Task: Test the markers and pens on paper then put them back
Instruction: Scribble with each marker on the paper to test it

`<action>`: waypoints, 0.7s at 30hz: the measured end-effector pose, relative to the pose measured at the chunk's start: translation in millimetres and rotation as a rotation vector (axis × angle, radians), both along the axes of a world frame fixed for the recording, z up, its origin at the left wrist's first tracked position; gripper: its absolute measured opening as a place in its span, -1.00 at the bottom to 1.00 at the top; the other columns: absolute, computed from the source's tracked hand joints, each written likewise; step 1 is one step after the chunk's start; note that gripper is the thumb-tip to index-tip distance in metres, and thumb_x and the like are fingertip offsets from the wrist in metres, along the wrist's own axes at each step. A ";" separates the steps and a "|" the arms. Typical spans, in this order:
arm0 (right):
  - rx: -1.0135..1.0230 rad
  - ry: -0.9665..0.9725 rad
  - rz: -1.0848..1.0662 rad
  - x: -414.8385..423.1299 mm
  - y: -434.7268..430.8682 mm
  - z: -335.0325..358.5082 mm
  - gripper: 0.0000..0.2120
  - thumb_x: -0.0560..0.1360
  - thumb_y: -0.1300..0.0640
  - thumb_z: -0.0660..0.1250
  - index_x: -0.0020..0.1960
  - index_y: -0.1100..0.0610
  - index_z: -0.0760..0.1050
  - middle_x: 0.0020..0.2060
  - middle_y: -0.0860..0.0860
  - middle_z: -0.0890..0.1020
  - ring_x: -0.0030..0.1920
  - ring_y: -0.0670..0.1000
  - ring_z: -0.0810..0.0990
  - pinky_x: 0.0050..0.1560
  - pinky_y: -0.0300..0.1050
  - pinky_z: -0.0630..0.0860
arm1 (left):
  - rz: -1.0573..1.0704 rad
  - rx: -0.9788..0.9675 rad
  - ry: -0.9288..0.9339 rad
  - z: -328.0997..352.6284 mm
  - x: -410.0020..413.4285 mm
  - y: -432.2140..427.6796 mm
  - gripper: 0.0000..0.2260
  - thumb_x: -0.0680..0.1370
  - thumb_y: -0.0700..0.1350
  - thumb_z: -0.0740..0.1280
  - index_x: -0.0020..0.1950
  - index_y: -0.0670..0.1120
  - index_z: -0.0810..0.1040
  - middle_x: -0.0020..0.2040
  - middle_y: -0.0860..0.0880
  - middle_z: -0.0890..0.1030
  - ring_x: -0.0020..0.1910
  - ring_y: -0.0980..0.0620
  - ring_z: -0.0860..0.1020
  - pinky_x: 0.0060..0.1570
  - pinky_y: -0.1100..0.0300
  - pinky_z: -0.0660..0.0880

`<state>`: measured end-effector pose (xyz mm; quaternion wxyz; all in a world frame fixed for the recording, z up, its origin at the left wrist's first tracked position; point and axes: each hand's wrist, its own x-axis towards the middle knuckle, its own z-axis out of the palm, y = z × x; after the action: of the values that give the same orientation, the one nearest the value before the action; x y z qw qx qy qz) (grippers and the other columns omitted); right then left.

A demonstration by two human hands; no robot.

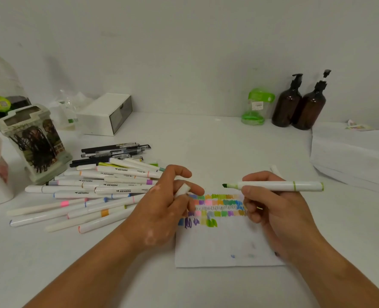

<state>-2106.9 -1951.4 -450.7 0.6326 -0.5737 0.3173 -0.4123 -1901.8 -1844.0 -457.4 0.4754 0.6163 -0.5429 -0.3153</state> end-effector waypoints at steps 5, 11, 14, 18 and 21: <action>0.158 -0.151 0.081 -0.1 -0.6 4.4 -0.93 0.33 0.22 0.39 -0.22 0.13 0.63 -0.42 0.14 0.53 -0.46 0.00 0.46 -0.53 -0.20 0.38 | -0.057 -0.056 0.254 -1.1 -6.4 -2.6 -0.78 0.61 -0.14 0.32 0.23 -0.03 0.40 0.11 -0.01 0.70 0.00 -0.08 0.70 -0.03 0.15 0.63; 0.075 -0.129 0.096 -1.3 0.6 5.1 -0.96 0.33 0.26 0.47 -0.23 0.16 0.63 -0.42 0.14 0.55 -0.47 0.01 0.47 -0.53 -0.21 0.38 | -0.031 -0.106 0.137 4.9 -7.9 -1.7 -0.80 0.48 -0.02 0.41 0.05 -0.04 0.61 -0.09 -0.03 0.73 -0.18 -0.01 0.71 -0.15 0.22 0.63; 0.048 -0.110 0.127 -1.0 1.9 2.7 -0.98 0.36 0.21 0.43 -0.21 0.15 0.64 -0.40 0.15 0.57 -0.46 0.00 0.49 -0.52 -0.21 0.39 | -0.013 -0.100 0.135 5.6 -9.5 -1.4 -0.83 0.44 0.01 0.43 0.00 0.05 0.65 -0.12 -0.01 0.73 -0.21 0.01 0.70 -0.19 0.25 0.61; -0.014 -0.045 0.197 1.1 5.6 -0.2 -0.82 0.33 0.10 0.52 -0.13 0.17 0.65 -0.35 0.18 0.61 -0.40 0.03 0.54 -0.47 -0.19 0.43 | -0.041 -0.108 0.083 2.2 -14.0 -0.8 -0.83 0.43 0.05 0.44 0.01 0.15 0.64 -0.17 0.01 0.72 -0.24 0.00 0.69 -0.18 0.10 0.64; -0.031 -0.026 0.194 0.8 6.0 0.2 -0.71 0.30 0.03 0.55 -0.07 0.18 0.67 -0.31 0.20 0.64 -0.36 0.06 0.57 -0.42 -0.19 0.48 | -0.058 -0.120 0.101 2.1 -15.8 -0.2 -0.84 0.45 0.05 0.43 0.02 0.15 0.64 -0.16 0.00 0.73 -0.23 0.04 0.69 -0.18 0.21 0.61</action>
<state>-2106.0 -1945.5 -450.5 0.6648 -0.6061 0.2456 -0.3611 -1917.5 -1844.1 -455.3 0.5289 0.5540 -0.5537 -0.3267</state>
